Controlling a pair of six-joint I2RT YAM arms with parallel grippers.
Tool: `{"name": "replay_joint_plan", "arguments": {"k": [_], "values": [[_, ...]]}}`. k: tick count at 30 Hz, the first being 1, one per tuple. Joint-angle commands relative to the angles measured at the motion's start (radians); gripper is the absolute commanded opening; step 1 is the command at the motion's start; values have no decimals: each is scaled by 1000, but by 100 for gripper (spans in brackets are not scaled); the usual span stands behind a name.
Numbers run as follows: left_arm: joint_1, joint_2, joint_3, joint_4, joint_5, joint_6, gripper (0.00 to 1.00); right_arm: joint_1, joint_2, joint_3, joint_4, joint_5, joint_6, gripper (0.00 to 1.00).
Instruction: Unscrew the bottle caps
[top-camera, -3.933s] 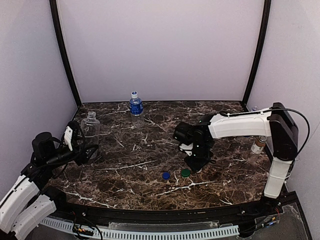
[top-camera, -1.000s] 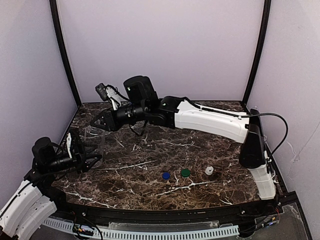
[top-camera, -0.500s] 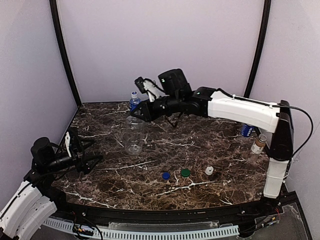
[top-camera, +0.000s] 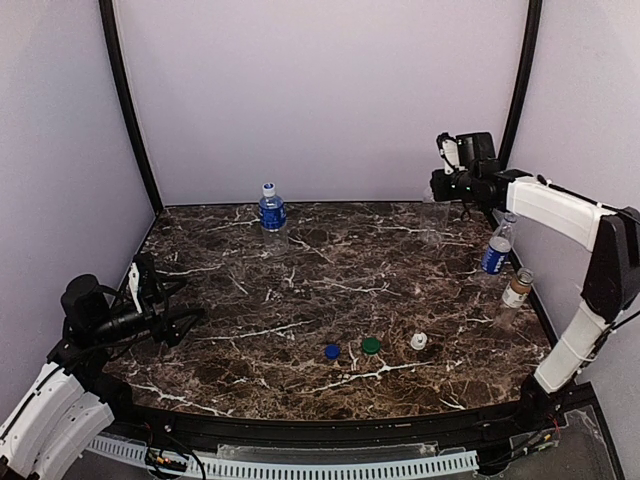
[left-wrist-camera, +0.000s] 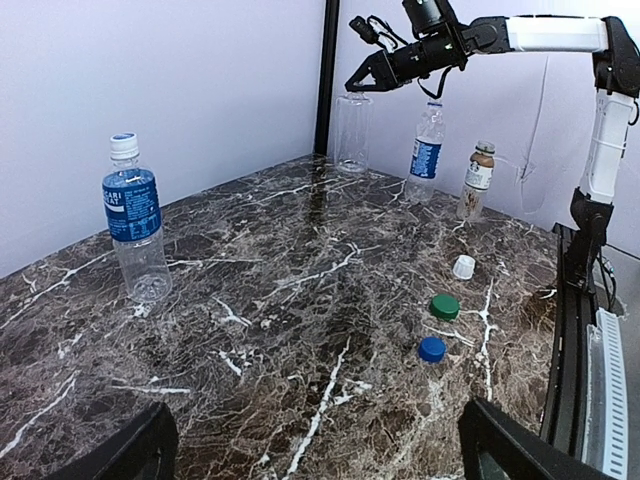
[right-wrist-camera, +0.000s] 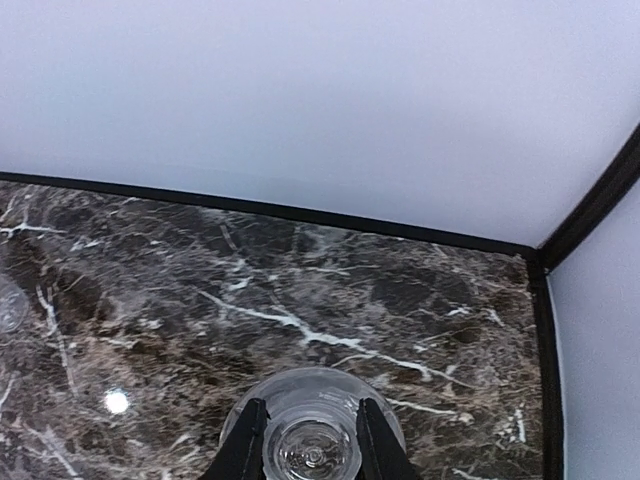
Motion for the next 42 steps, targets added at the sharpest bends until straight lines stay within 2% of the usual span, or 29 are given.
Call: {"name": "replay_joint_plan", "arguments": {"k": [1, 10, 36, 38, 42], "values": [[11, 6, -18, 21, 1, 0, 99, -100, 48, -5, 104, 3, -45, 0], [16, 13, -19, 23, 3, 1, 99, -197, 142, -23, 159, -14, -38, 0], [18, 17, -22, 30, 4, -1, 99, -261, 205, -15, 141, 34, -56, 0], [18, 18, -22, 30, 5, 0, 99, -261, 204, -14, 137, 33, -56, 6], [18, 17, -24, 32, 6, 0, 99, -261, 201, -15, 128, 34, -56, 29]]}}
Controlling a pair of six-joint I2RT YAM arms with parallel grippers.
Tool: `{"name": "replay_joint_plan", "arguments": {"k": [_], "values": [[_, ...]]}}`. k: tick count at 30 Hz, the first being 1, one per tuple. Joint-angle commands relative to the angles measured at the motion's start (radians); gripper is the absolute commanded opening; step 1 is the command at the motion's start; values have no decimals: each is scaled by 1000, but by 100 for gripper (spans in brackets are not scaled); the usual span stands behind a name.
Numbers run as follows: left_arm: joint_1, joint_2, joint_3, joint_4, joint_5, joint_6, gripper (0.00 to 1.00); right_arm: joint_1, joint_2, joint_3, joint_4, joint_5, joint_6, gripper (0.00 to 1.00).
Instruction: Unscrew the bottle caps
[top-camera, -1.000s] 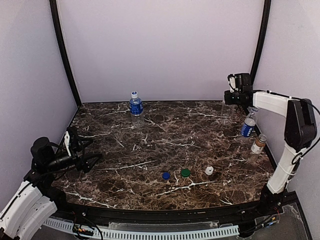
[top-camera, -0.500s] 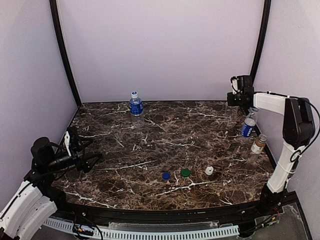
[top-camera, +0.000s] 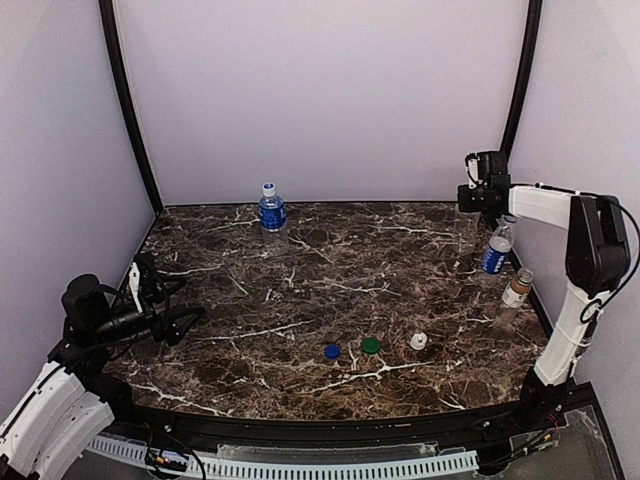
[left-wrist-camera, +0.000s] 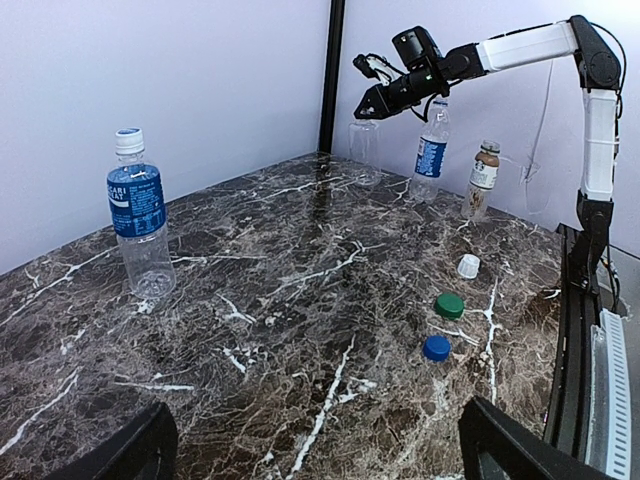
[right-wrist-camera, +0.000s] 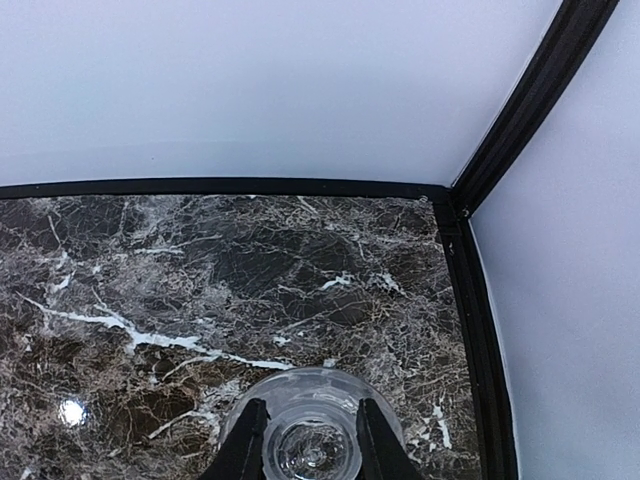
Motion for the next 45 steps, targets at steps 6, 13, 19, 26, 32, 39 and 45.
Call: {"name": "replay_joint_plan", "arguments": {"k": [6, 13, 19, 26, 32, 39, 45], "values": [[6, 4, -19, 23, 8, -1, 99, -8, 9, 2, -18, 20, -8, 47], [5, 3, -19, 23, 8, -1, 99, -8, -3, 13, -28, 30, -20, 62], [6, 1, -19, 23, 8, -1, 99, -8, -22, 37, -43, 40, -54, 87], [6, 2, -20, 26, -8, -1, 99, 5, -41, 181, -196, -40, -21, 90], [8, 22, -9, 26, -206, -63, 99, 193, -86, 264, -198, -298, -9, 84], [53, 45, -1, -46, -803, -64, 99, 468, 92, 500, -167, -430, -30, 83], [102, 22, -6, -60, -874, -46, 99, 586, 391, 858, -198, -424, -15, 83]]}}
